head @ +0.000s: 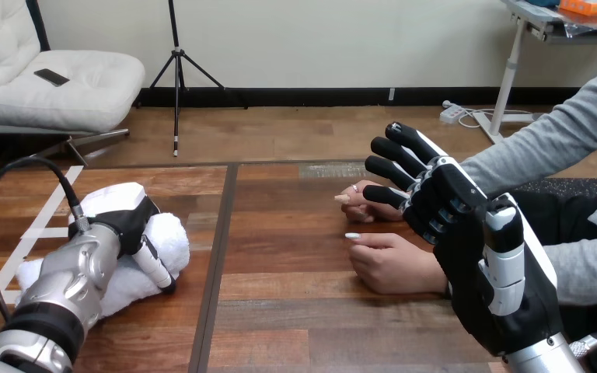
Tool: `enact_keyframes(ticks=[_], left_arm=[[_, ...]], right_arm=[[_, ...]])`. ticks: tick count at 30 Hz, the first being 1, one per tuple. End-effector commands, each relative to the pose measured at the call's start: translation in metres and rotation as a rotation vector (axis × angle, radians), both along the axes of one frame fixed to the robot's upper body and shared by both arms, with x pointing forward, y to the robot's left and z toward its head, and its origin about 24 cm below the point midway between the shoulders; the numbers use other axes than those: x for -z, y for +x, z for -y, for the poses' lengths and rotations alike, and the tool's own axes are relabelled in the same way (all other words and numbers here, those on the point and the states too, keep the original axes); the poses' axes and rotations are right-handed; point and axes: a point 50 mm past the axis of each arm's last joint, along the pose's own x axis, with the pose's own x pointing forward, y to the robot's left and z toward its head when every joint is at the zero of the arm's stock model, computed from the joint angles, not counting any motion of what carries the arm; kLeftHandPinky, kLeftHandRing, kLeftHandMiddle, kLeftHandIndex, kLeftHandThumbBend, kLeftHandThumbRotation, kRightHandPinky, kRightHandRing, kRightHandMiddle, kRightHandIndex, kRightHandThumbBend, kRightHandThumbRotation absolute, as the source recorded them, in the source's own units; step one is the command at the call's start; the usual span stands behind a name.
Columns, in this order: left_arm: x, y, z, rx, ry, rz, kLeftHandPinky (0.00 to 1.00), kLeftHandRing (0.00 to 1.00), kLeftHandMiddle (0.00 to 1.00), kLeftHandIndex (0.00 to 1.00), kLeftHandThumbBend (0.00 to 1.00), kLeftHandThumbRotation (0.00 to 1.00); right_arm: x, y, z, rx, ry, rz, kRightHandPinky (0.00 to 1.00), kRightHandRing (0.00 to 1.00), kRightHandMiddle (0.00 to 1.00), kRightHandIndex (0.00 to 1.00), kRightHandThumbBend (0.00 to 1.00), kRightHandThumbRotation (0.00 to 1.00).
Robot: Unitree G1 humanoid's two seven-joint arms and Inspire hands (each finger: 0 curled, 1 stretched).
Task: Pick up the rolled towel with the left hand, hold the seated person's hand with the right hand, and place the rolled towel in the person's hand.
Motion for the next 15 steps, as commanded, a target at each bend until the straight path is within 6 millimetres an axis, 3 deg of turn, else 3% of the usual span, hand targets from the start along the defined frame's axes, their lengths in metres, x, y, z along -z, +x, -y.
enact_keyframes(ticks=[1, 15], left_arm=[[-0.013, 0.005, 0.002, 0.025, -0.015, 0.075, 0.41, 0.49, 0.55, 0.48, 0.68, 0.0], [-0.026, 0.0, 0.004, 0.041, -0.198, 0.222, 0.34, 0.41, 0.48, 0.46, 0.68, 0.0]], right_arm=[[-0.013, 0.005, 0.001, 0.003, -0.001, 0.068, 0.83, 0.9, 0.9, 0.91, 0.85, 1.0], [-0.008, 0.006, 0.003, 0.013, -0.012, 0.055, 0.83, 0.89, 0.9, 0.91, 0.85, 1.0]])
